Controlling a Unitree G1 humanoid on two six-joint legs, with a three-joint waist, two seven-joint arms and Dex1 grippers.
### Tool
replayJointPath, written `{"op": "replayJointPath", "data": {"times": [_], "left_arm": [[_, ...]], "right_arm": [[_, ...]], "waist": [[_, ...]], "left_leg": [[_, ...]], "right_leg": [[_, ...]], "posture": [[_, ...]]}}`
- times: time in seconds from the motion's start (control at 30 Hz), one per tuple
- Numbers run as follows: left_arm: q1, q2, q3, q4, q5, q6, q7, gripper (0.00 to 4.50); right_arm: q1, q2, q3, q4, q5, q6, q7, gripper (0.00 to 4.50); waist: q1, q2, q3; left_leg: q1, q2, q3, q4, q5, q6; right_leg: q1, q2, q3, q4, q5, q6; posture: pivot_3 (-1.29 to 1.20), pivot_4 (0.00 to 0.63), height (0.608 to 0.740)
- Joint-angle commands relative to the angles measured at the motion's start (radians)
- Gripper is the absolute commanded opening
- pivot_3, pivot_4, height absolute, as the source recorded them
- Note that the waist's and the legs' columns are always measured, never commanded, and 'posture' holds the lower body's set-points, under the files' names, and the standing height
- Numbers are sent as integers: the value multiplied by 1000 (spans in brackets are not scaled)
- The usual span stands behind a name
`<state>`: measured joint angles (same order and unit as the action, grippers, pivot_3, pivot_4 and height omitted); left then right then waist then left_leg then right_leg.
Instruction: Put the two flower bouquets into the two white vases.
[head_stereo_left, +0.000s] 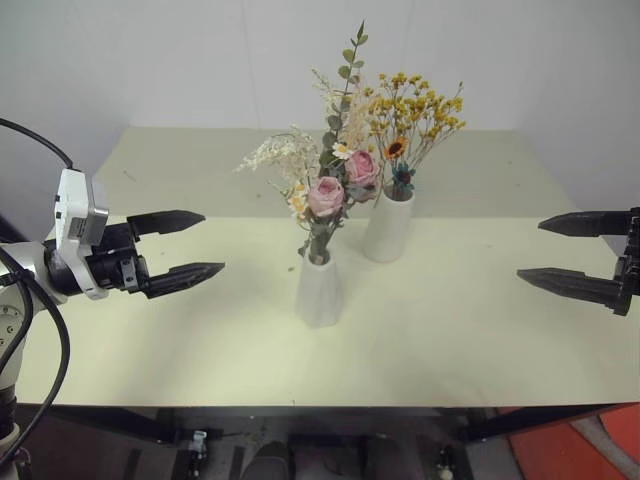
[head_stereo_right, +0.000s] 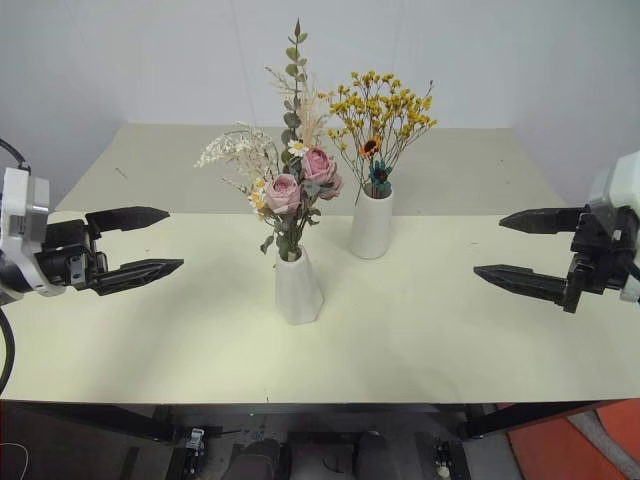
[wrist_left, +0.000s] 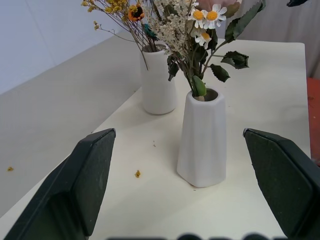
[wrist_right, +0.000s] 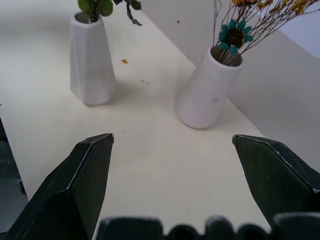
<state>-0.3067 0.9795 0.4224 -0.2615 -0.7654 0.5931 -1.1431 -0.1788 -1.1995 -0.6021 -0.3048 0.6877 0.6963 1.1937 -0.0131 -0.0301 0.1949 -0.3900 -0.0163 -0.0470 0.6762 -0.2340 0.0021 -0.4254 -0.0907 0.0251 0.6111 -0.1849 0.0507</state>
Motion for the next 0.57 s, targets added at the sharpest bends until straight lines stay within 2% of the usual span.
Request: {"op": "replayJointPath", "data": {"times": [0.03,0.23,0.57], "left_arm": [[-2,13,32,-32,-21,0,10,4467],[-29,4,59,-29,-78,17,42,4467],[-10,16,53,-29,-62,3,36,4467]], "right_arm": [[7,-14,-53,-13,-5,-4,-3,4500],[10,-17,-50,-13,-4,-5,-7,4500],[6,-17,-41,-2,-8,-15,-5,4500]], "waist": [[-1,0,0],[0,0,0],[0,0,0]], "left_leg": [[0,0,0,0,0,0],[0,0,0,0,0,0],[0,0,0,0,0,0]], "right_leg": [[0,0,0,0,0,0],[0,0,0,0,0,0],[0,0,0,0,0,0]], "posture": [[0,150,740],[0,150,740],[0,150,740]]}}
